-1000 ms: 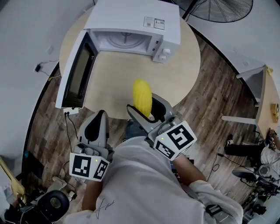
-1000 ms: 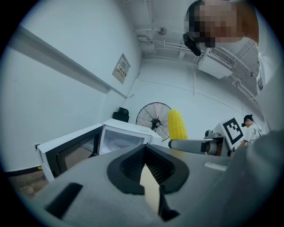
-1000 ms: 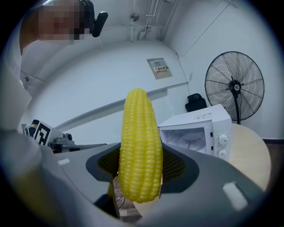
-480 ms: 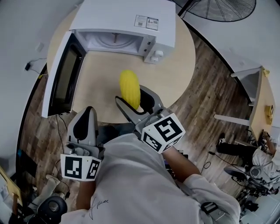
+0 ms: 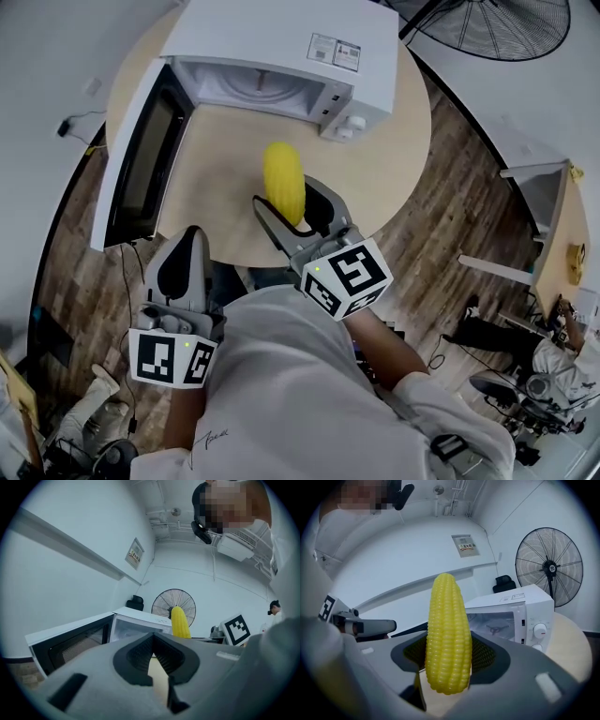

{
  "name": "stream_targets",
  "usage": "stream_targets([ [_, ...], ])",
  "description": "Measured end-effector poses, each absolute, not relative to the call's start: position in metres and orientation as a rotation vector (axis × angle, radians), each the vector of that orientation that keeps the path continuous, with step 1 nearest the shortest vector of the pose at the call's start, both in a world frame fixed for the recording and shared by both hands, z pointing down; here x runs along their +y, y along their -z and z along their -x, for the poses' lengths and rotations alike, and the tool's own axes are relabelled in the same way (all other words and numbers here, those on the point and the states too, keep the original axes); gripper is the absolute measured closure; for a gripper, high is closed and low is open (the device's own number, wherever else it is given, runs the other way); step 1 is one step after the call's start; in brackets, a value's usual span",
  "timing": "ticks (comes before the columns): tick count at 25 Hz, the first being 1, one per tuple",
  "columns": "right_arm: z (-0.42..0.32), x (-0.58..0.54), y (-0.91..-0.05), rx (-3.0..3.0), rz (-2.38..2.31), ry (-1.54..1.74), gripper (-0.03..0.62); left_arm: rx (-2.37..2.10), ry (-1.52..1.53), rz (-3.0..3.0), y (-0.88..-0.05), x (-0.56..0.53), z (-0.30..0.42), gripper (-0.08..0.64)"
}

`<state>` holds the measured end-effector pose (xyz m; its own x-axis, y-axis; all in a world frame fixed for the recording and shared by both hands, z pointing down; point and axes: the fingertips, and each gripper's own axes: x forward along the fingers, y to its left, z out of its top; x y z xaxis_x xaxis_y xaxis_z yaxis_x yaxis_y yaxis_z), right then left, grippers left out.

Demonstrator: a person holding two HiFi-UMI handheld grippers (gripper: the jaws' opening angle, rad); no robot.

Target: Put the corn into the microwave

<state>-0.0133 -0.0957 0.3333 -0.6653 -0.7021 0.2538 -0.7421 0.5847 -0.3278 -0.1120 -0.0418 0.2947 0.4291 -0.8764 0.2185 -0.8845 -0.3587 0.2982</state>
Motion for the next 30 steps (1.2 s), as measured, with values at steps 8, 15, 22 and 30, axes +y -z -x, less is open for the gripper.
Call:
stream_targets([
  [8, 0.015, -0.122, -0.347, -2.677, -1.264, -0.626, 0.333, -1.466, -0.067, -2.326, -0.301, -0.056, 0.111, 0.569],
  [15, 0.015, -0.144, -0.363, -2.646, -1.301, -0.655, 0.333, -1.444, -0.136, -2.341, -0.307, -0.070, 0.112, 0.569],
  [22, 0.015, -0.163, -0.376, -2.618, -1.325, -0.674, 0.333, -1.411, -0.178, -2.351, -0.313, -0.076, 0.114, 0.569],
  [30, 0.017, -0.182, -0.398, -2.586, -1.350, -0.744, 0.333, -1.400, -0.211, -2.350, -0.316, -0.080, 0.121, 0.569],
])
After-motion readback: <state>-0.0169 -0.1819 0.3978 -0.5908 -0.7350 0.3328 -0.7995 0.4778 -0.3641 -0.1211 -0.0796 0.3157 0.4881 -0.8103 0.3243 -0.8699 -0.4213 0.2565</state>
